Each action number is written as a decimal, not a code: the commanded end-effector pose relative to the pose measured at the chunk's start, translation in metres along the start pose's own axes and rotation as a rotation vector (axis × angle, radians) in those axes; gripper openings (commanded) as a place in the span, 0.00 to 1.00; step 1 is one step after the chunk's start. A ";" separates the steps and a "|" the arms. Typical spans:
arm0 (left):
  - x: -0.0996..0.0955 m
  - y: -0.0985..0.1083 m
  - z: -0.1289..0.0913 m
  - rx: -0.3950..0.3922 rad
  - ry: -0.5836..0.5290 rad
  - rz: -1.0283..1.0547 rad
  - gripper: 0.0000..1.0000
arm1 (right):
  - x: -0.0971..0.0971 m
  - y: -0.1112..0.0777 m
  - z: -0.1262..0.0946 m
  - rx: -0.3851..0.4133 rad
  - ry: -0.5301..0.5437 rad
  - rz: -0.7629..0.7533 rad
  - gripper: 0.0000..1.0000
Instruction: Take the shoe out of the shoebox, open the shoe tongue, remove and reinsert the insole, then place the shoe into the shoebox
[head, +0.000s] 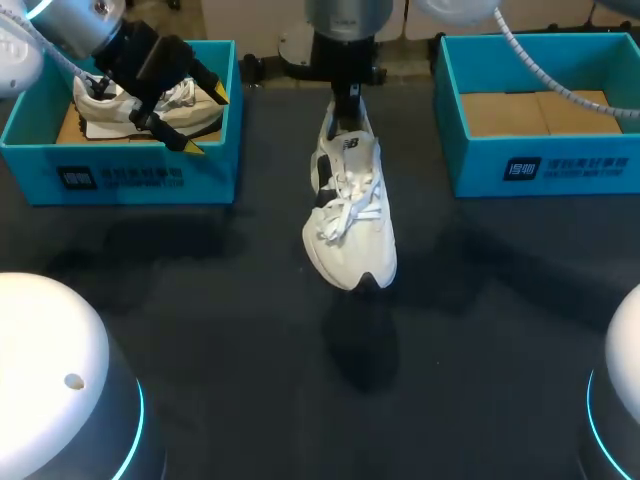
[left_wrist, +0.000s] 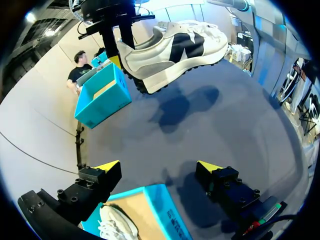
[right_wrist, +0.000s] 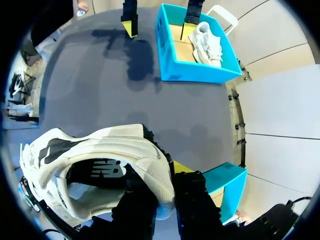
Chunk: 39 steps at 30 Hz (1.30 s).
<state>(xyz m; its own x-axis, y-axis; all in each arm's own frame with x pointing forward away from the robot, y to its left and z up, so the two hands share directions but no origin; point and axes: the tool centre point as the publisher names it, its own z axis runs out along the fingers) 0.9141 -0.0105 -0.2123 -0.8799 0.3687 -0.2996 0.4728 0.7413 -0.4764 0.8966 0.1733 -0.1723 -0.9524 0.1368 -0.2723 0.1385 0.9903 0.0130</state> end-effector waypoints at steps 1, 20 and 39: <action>0.001 0.000 -0.001 -0.003 0.000 0.000 1.00 | -0.010 -0.011 0.005 -0.036 -0.011 -0.016 0.00; 0.001 0.000 -0.001 -0.003 0.000 0.000 1.00 | -0.094 -0.146 0.019 -0.085 -0.023 -0.213 0.00; 0.001 0.000 -0.001 -0.003 0.000 0.000 1.00 | -0.157 -0.257 0.025 -0.002 -0.017 -0.194 0.00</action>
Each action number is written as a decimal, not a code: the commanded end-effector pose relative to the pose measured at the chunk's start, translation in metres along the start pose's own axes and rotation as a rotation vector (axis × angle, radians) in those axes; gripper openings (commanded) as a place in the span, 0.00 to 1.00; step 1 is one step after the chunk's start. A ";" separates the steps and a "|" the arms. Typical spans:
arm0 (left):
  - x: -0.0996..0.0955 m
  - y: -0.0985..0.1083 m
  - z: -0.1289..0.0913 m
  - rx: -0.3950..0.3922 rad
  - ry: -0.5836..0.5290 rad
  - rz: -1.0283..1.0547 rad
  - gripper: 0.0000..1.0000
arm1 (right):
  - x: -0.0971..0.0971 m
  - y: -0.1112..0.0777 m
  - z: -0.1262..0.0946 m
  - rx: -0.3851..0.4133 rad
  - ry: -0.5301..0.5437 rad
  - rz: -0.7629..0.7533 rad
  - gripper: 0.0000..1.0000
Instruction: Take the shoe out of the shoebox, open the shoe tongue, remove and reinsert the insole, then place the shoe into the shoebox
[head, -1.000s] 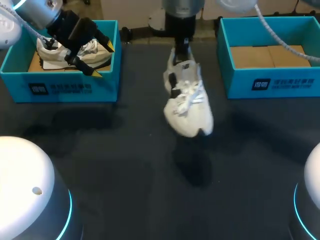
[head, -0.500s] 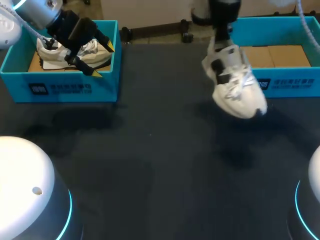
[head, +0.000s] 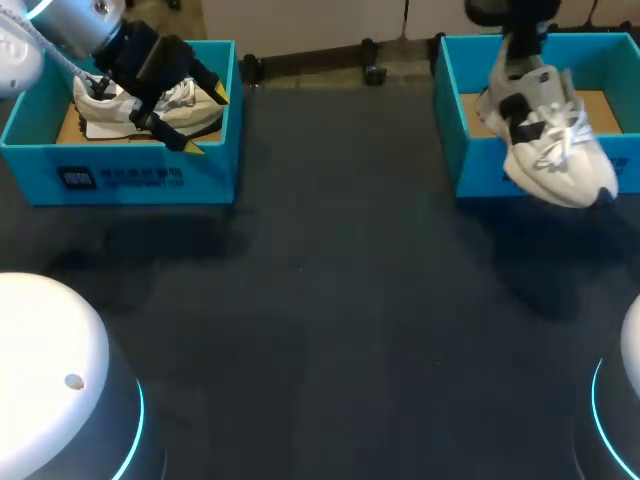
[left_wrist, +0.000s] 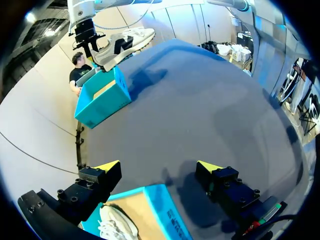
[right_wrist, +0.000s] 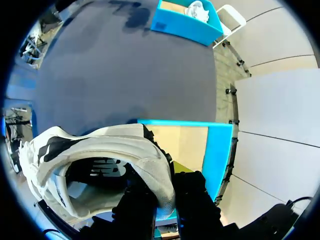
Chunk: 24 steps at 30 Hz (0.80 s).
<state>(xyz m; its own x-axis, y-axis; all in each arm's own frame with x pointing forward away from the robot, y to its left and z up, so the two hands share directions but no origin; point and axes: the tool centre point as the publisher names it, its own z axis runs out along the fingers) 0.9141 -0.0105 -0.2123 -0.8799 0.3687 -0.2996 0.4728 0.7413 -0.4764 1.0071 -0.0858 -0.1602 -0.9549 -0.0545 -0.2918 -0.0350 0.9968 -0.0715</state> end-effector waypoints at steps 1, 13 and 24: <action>0.001 0.000 -0.001 -0.003 0.000 0.000 1.00 | -0.013 -0.022 0.002 -0.025 0.006 -0.005 0.00; 0.001 0.000 -0.001 -0.003 0.000 0.000 1.00 | -0.040 -0.068 0.007 -0.005 -0.051 0.006 0.00; 0.001 0.000 -0.001 -0.003 0.000 0.000 1.00 | -0.040 -0.068 0.007 -0.005 -0.051 0.006 0.00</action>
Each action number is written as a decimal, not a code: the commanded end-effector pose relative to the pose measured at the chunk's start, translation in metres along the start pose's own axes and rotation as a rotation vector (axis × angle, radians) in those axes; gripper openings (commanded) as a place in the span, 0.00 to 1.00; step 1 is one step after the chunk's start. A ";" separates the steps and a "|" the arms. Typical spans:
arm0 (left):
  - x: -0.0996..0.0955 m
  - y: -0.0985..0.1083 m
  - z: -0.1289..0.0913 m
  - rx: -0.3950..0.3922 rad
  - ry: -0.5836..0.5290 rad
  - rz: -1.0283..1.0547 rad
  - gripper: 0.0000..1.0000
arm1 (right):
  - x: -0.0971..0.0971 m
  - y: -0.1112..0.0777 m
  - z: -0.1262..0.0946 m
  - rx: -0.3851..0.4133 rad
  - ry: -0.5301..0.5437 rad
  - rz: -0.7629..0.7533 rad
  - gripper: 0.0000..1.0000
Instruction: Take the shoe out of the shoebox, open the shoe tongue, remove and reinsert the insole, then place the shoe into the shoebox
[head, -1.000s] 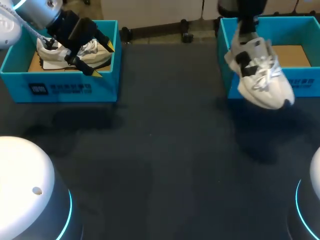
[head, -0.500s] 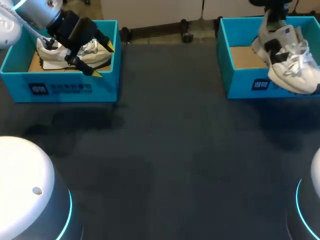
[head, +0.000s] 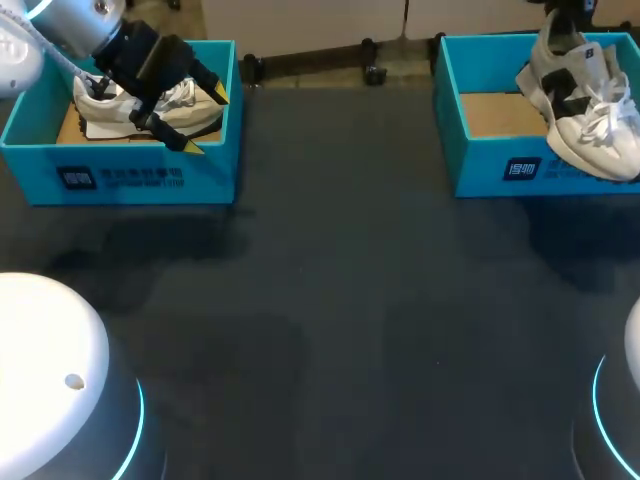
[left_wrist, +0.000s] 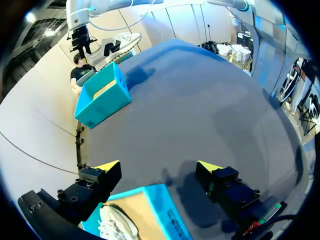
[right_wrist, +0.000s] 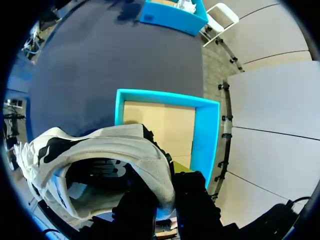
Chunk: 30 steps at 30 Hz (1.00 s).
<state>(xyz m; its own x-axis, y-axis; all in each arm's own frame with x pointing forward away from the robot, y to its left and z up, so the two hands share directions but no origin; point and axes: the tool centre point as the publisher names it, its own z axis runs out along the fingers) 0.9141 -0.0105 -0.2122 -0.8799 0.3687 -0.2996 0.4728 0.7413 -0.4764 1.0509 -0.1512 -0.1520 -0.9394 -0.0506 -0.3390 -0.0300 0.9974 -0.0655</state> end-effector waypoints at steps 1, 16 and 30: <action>0.001 0.000 -0.001 -0.003 0.000 0.000 1.00 | 0.001 -0.001 -0.002 -0.001 -0.001 0.000 0.00; 0.001 0.000 -0.001 -0.003 0.000 0.000 1.00 | -0.018 -0.087 0.007 0.075 -0.031 -0.010 0.00; 0.001 0.000 -0.001 -0.003 0.000 0.000 1.00 | 0.007 -0.189 0.020 0.187 0.014 0.066 0.00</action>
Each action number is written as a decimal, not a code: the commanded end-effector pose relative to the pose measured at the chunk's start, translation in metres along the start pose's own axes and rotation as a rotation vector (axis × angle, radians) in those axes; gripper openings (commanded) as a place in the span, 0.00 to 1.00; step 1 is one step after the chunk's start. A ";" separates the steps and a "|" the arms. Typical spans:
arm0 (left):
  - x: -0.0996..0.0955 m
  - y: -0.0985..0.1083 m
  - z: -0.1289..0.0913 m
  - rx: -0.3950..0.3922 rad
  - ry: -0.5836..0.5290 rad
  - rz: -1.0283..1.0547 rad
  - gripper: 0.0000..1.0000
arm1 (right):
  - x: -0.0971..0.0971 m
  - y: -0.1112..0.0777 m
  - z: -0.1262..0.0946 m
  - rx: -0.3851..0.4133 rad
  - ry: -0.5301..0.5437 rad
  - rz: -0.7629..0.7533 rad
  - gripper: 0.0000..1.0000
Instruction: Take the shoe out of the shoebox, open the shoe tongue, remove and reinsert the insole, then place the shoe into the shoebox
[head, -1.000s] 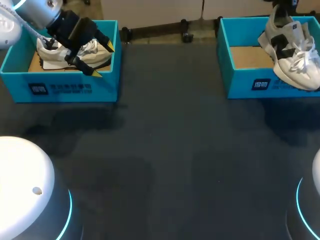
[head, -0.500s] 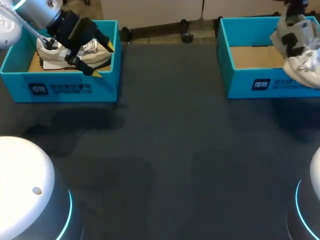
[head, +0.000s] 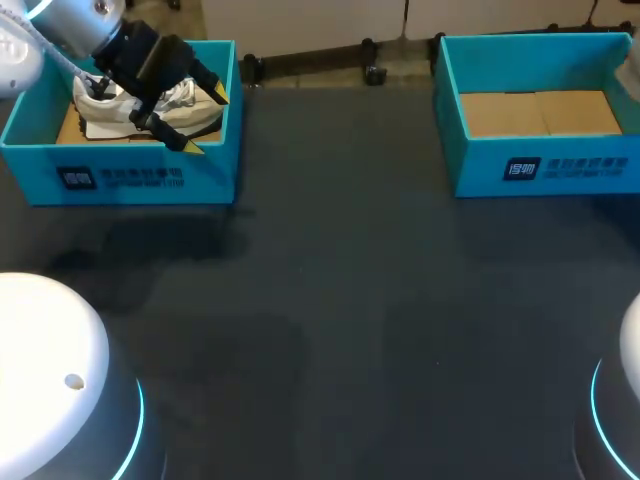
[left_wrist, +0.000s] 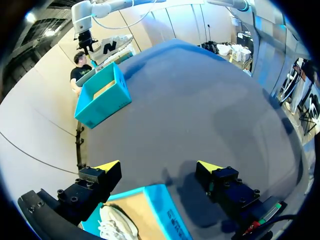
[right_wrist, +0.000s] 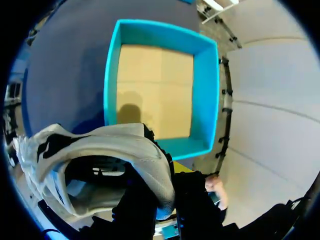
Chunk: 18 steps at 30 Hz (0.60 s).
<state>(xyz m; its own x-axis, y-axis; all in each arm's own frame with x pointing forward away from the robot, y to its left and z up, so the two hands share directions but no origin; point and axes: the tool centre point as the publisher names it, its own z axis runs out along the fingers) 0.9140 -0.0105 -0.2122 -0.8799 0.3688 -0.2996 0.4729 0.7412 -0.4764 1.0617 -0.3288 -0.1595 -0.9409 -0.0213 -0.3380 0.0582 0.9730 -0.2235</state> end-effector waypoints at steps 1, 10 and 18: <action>0.001 0.000 -0.001 -0.003 0.000 0.000 1.00 | 0.006 -0.014 0.001 0.012 0.013 0.062 0.00; 0.001 0.000 -0.001 -0.003 0.000 0.000 1.00 | 0.007 -0.022 0.005 0.056 0.051 0.330 0.00; 0.001 0.000 -0.001 -0.003 0.000 0.000 1.00 | 0.006 -0.028 0.004 0.143 0.014 0.550 0.00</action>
<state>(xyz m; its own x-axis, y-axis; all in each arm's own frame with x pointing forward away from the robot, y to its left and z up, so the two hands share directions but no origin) 0.9141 -0.0104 -0.2123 -0.8800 0.3685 -0.2996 0.4726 0.7413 -0.4765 1.0551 -0.3620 -0.1598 -0.7944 0.4460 -0.4124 0.5371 0.8328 -0.1339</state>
